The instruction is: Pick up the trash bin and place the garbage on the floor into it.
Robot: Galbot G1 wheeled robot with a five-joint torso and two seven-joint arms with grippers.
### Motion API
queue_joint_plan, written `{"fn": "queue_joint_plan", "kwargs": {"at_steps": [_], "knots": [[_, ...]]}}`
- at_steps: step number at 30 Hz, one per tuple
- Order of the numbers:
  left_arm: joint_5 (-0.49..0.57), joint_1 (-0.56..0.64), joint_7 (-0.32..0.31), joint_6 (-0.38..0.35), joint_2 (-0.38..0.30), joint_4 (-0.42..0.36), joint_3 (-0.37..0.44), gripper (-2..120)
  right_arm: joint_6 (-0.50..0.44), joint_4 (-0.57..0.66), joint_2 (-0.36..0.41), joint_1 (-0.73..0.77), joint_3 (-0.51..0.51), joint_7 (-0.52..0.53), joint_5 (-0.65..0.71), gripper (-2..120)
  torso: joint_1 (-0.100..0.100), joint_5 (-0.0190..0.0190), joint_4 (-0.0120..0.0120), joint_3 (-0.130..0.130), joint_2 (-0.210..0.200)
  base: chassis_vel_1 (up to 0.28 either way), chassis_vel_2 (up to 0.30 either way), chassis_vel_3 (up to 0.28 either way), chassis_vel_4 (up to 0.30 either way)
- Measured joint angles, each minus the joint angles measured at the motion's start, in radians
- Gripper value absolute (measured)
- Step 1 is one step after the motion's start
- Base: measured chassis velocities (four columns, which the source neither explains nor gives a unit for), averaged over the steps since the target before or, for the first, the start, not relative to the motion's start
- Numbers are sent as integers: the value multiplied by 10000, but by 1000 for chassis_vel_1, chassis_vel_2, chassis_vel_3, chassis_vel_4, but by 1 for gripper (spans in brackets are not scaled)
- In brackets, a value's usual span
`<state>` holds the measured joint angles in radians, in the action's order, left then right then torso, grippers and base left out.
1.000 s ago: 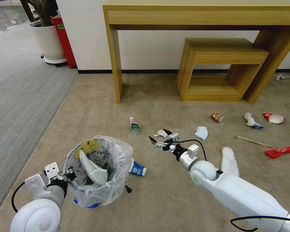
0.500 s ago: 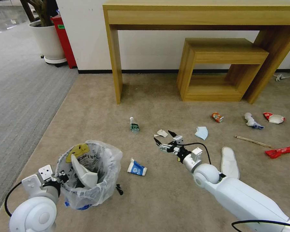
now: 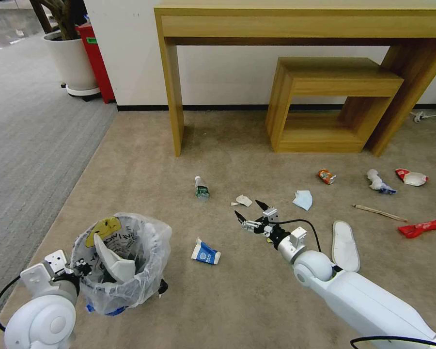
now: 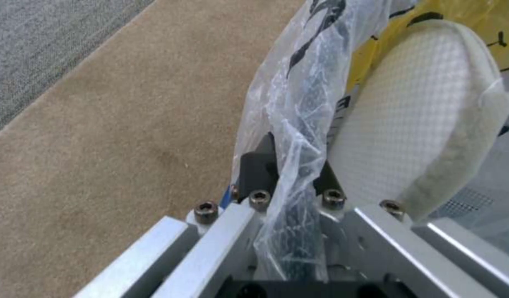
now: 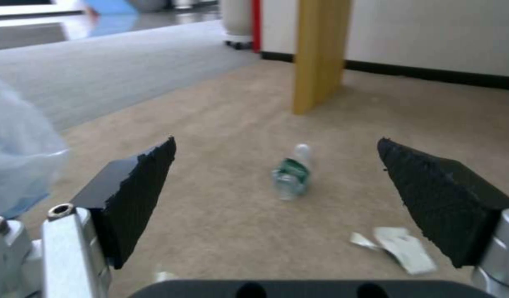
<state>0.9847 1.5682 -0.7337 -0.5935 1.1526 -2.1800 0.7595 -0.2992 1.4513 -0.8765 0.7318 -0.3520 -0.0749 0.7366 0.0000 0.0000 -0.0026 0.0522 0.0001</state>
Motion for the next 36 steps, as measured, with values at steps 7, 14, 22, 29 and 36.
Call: {"fn": "queue_joint_plan", "kwargs": {"at_steps": [7,14,22,29,36], "knots": [[11,-29,-11,-6,3,-95,-91,1,-463,-685,-125,-505,-724,-1353,324,92,0,0,0,0,0,0,0,0,0],[16,-26,-20,-12,32,-225,-205,1,-915,-2099,-629,-1005,-1907,-2401,733,86,0,0,-1,0,0,0,0,0,0],[17,57,-28,-15,86,-365,-209,1,-929,-4079,-1596,-1360,-2909,-2433,621,83,0,-3,-2,0,1,0,0,0,0],[20,109,-21,-9,96,-476,-193,1,-996,-5542,-3024,-1685,-3490,-2721,504,80,0,-1,2,0,0,0,0,0,0],[47,185,-7,24,80,-584,-131,1,-1088,-6401,-3638,-1857,-3863,-2731,464,75,0,-1,-1,1,0,0,0,0,0]]}}
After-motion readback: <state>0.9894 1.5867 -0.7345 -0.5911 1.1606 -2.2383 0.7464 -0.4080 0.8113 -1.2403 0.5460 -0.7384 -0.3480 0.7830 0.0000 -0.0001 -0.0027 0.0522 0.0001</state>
